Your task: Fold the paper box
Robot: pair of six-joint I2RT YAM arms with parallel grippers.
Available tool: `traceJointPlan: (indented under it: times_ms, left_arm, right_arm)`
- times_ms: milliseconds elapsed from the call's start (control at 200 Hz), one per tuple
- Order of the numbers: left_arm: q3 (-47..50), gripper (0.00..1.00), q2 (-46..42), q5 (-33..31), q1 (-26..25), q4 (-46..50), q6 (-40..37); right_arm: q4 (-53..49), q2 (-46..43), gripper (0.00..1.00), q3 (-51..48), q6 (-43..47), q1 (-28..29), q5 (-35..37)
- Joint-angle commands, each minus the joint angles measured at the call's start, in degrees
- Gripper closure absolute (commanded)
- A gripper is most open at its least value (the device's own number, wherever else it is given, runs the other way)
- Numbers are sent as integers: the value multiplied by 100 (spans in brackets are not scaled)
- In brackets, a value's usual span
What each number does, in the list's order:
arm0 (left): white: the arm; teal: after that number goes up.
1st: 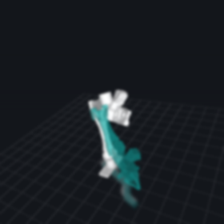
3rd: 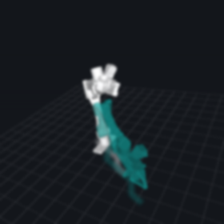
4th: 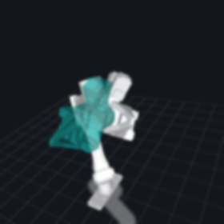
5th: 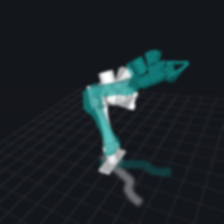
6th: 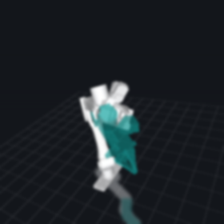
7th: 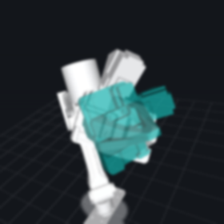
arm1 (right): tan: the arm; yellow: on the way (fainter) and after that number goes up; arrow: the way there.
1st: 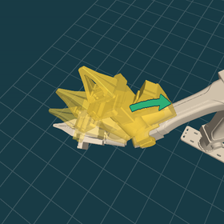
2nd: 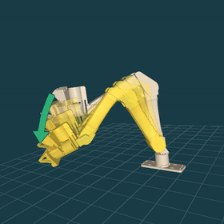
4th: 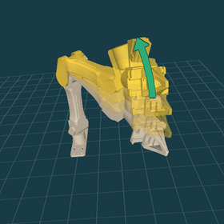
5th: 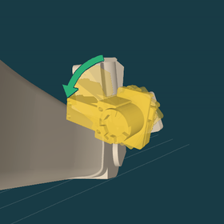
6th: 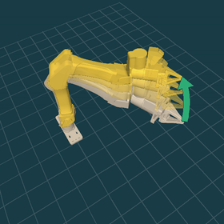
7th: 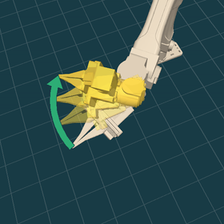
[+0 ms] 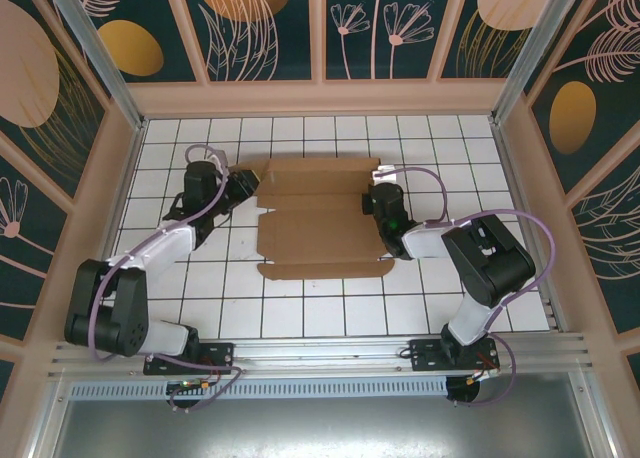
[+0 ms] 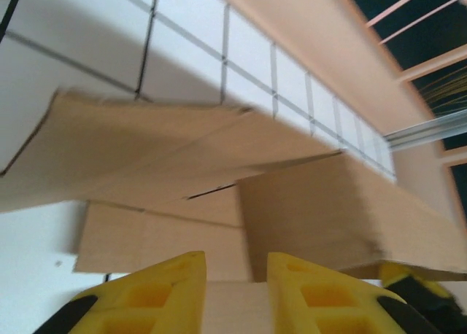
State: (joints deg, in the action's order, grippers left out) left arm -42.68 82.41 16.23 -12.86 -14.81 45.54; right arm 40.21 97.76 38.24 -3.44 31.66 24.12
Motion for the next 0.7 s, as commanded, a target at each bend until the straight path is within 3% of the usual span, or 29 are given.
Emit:
traceJointPlan:
  times_ms: [0,210,425,696]
  left_arm:
    - [7,73,431,-161,8,322,-267]
    - [-297,77,1240,-107,-3,127,-175]
    - [-592,59,1905,-434,-5,356,-355]
    - [-592,52,2127,-1141,-54,601,-358]
  right_arm:
    - [-589,-2,100,-18,-174,4,-151]
    - [-658,6,100,25,-166,-1,-219]
    - [-705,-37,100,67,-131,2,-250]
    - [-733,-60,100,96,-102,-2,-221]
